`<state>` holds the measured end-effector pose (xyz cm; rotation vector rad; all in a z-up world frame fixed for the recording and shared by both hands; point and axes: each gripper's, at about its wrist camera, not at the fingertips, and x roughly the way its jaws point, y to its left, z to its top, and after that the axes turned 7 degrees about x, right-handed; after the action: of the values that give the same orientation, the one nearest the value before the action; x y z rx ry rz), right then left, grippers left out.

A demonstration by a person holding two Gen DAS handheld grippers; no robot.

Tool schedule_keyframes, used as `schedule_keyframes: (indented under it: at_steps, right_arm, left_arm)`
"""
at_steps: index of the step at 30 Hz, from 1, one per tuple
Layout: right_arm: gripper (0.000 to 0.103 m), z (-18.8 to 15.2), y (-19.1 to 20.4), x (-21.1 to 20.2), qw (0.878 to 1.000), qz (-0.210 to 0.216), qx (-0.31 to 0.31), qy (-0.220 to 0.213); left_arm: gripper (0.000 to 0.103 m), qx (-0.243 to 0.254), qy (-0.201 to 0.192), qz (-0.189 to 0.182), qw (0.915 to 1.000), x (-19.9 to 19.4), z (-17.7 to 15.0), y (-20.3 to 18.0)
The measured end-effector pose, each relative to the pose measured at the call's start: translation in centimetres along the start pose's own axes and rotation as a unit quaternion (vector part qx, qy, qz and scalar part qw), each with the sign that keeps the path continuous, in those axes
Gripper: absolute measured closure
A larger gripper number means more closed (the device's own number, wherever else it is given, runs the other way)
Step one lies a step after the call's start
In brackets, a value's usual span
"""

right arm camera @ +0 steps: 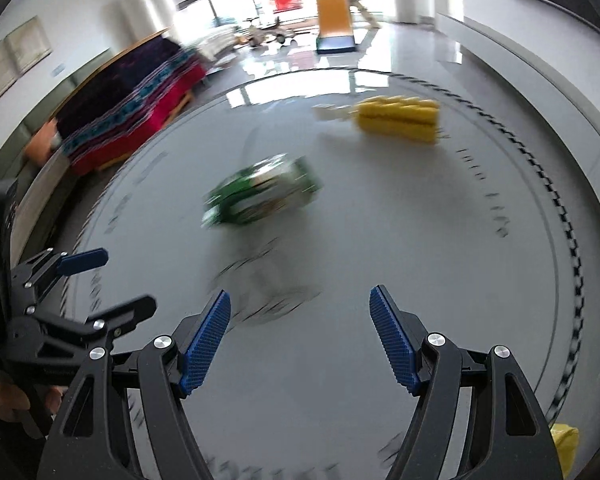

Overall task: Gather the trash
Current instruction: 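Return both tools toward the table, then grasp the green snack packet with the left tool while the right tool grasps the yellow corn sponge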

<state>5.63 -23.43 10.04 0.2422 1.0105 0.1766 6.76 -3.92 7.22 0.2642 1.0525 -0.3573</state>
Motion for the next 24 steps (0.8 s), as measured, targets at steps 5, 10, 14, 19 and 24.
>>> schedule_keyframes:
  at_steps: [5, 10, 14, 19, 24]
  right_arm:
    - [0.027, 4.3, -3.8, 2.0, 1.0, -0.021, 0.001, 0.004]
    - [0.023, 8.6, -6.1, 4.4, 0.999, -0.04, -0.019, 0.018]
    - [0.018, 11.7, -7.1, 6.6, 0.998, -0.045, -0.042, 0.034]
    - [0.018, 15.2, -7.7, 9.6, 0.993, -0.076, -0.087, 0.038]
    - [0.017, 17.4, -6.9, 12.1, 0.98, -0.107, -0.168, 0.032]
  left_arm:
    - [0.005, 0.046, 0.012, -0.001, 0.9989, 3.8, 4.7, -0.8]
    - [0.005, 0.074, 0.036, 0.009, 0.9966, 7.5, 7.5, -1.1]
    - [0.005, 0.082, 0.044, -0.002, 0.9957, 9.3, 8.9, -1.1]
    - [0.005, 0.098, 0.05, -0.001, 0.994, 10.8, 10.0, -1.6]
    - [0.005, 0.128, 0.042, 0.015, 0.9908, 11.4, 10.8, -2.4]
